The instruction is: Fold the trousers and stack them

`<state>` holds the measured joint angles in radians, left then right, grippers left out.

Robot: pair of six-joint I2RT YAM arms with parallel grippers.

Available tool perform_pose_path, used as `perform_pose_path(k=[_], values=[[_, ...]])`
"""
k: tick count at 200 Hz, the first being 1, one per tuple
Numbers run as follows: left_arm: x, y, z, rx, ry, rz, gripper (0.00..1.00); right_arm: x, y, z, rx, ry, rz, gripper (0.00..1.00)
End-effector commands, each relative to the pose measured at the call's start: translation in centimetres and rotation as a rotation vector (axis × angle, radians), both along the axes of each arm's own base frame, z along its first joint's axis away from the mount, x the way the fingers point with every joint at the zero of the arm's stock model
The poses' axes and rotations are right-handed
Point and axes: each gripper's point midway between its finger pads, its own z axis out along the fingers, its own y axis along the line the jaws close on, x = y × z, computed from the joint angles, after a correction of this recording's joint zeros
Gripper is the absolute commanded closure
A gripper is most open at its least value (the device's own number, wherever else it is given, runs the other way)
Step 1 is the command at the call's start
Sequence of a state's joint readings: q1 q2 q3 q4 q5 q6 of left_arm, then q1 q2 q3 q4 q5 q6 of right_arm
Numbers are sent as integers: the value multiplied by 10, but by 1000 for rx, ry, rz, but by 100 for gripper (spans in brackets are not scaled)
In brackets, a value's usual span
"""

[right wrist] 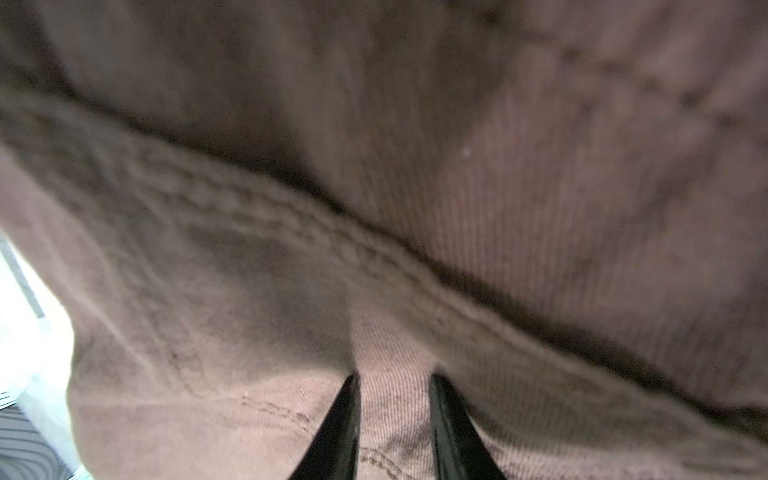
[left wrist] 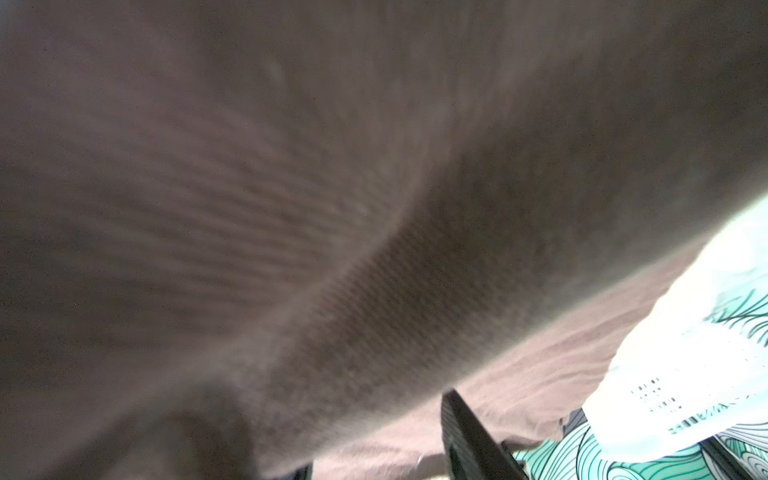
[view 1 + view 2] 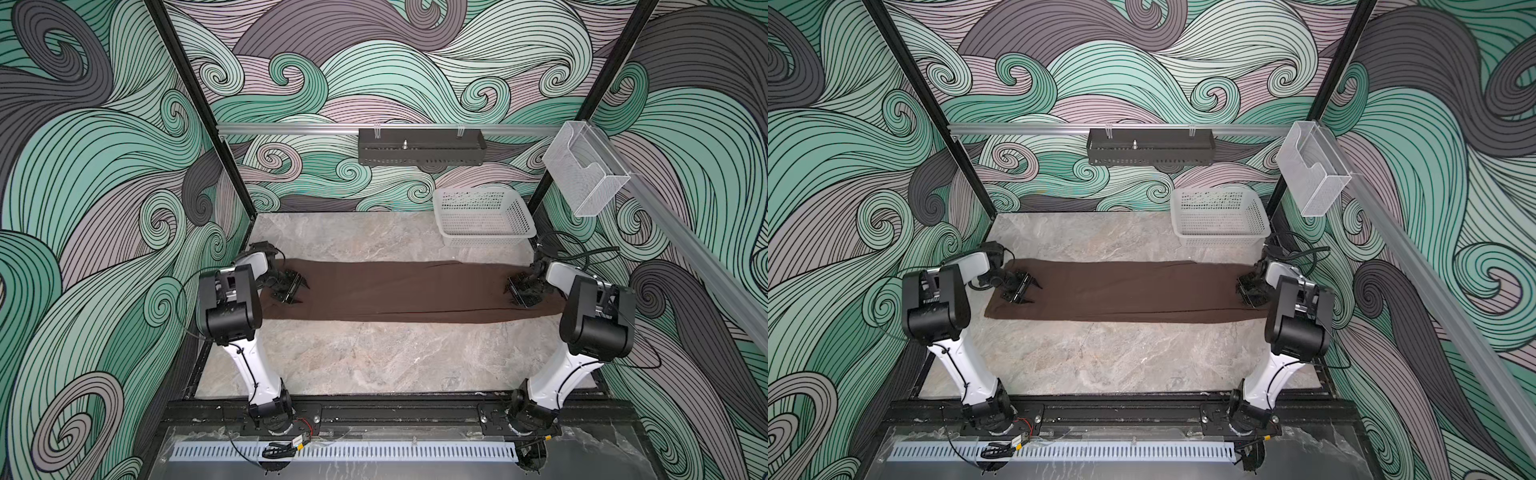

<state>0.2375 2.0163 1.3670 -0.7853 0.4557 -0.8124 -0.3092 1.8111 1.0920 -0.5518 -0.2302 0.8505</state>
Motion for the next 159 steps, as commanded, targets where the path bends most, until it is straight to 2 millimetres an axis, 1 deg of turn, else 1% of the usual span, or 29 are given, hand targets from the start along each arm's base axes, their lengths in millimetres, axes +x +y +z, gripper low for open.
perform_pose_path(k=[1, 11, 23, 34, 44, 52, 63, 71, 79, 96, 114, 138, 159], values=[[22, 19, -8, 102, 32, -90, 46, -35, -3, -23, 1, 127, -73, 67], [37, 17, -2, 91, 23, -130, 45, -39, 0, -24, 7, 132, -82, 66], [51, 15, 12, 84, -5, -182, 43, -43, 3, -25, 16, 129, -85, 65], [60, 16, 34, 92, -56, -222, 41, -46, 4, -23, 20, 121, -92, 65], [64, 20, 60, 123, -120, -246, 36, -46, 5, -20, 17, 107, -93, 65], [63, 28, 81, 151, -155, -244, 32, -45, 5, -17, 13, 94, -94, 64], [56, 42, 102, 177, -184, -214, 28, -45, 4, -14, 8, 85, -95, 64], [48, 53, 112, 181, -189, -181, 26, -44, 4, -11, 4, 77, -91, 63], [38, 65, 117, 175, -189, -145, 25, -42, 2, -10, 1, 73, -90, 62], [20, 87, 116, 161, -189, -71, 24, -39, 0, -9, -8, 66, -83, 62], [9, 107, 101, 114, -189, 1, 24, -35, 1, -11, 4, 58, -76, 62], [3, 116, 79, 96, -125, 6, 24, -31, 5, -15, 31, 51, -73, 62], [3, 114, 57, 70, -85, 25, 25, -26, 7, -16, 51, 37, -84, 61]])
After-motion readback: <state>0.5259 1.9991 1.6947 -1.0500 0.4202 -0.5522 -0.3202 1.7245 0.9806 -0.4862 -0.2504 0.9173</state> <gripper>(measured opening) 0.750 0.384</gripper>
